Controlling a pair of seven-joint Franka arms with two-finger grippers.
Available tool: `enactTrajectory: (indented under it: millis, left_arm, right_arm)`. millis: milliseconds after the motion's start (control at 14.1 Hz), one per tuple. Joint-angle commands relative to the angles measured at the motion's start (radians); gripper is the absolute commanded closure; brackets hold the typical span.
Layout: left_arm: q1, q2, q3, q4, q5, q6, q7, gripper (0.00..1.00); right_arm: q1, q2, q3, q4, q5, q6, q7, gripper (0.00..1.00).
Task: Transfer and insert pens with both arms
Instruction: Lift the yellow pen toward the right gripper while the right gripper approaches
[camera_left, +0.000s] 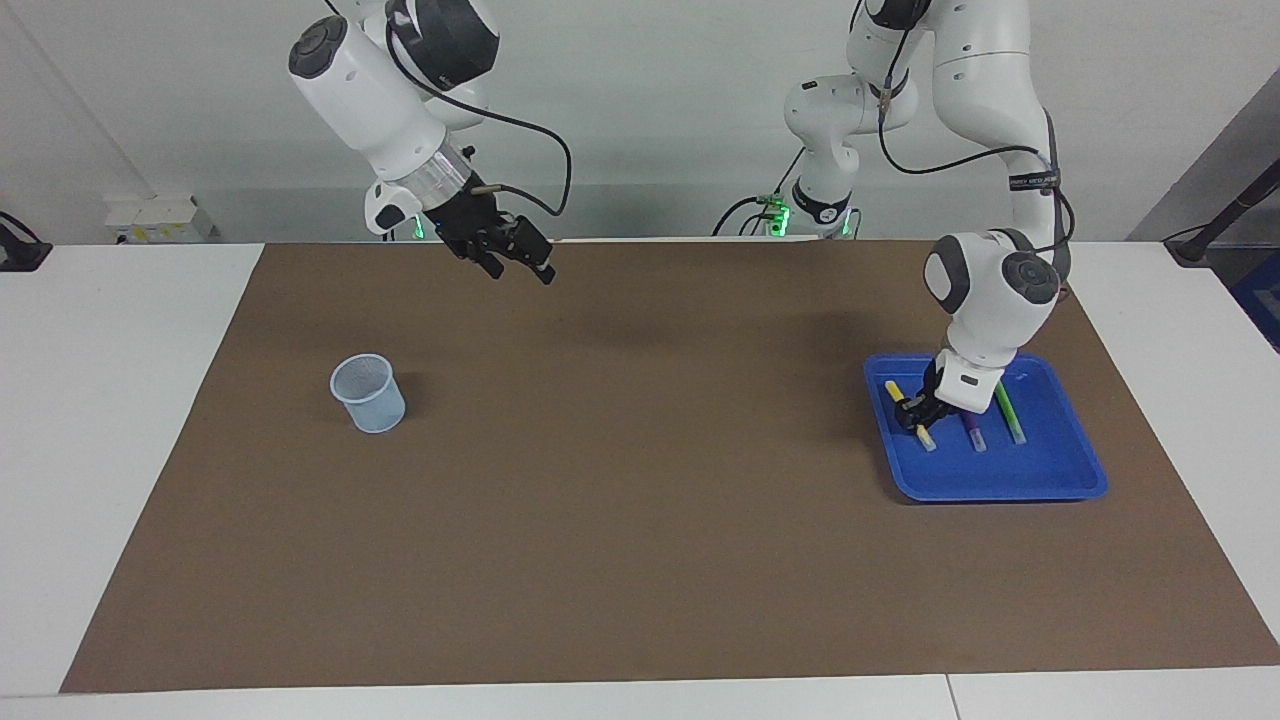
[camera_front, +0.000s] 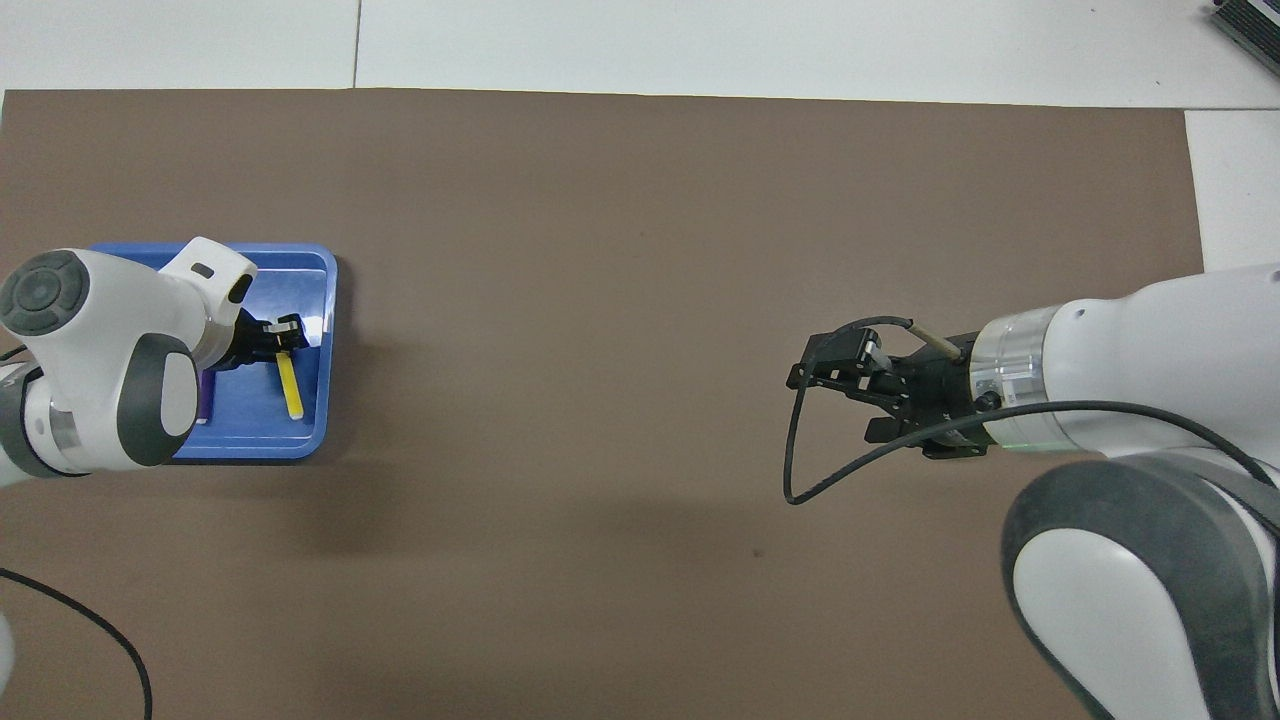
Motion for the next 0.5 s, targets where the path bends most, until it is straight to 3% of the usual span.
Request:
enactTrajectory:
  millis: [0, 213, 426]
  left_arm:
    - [-0.020, 0.005, 0.005, 0.122, -0.025, -0.151, -0.092, 1.00]
    - [-0.043, -0.012, 0.001, 0.189, -0.066, -0.229, -0.233, 1.00]
    - [-0.072, -0.027, -0.005, 0.197, -0.115, -0.214, -0.460, 1.00]
  right_arm:
    - [-0.003, -0.029, 0.004, -0.035, 0.028, 0.038, 0.044, 0.00]
    - [0.029, -0.018, 0.004, -0.036, 0.035, 0.112, 0.090, 0.00]
    - [0.032, -0.014, 0.004, -0.036, 0.035, 0.115, 0.098, 0.00]
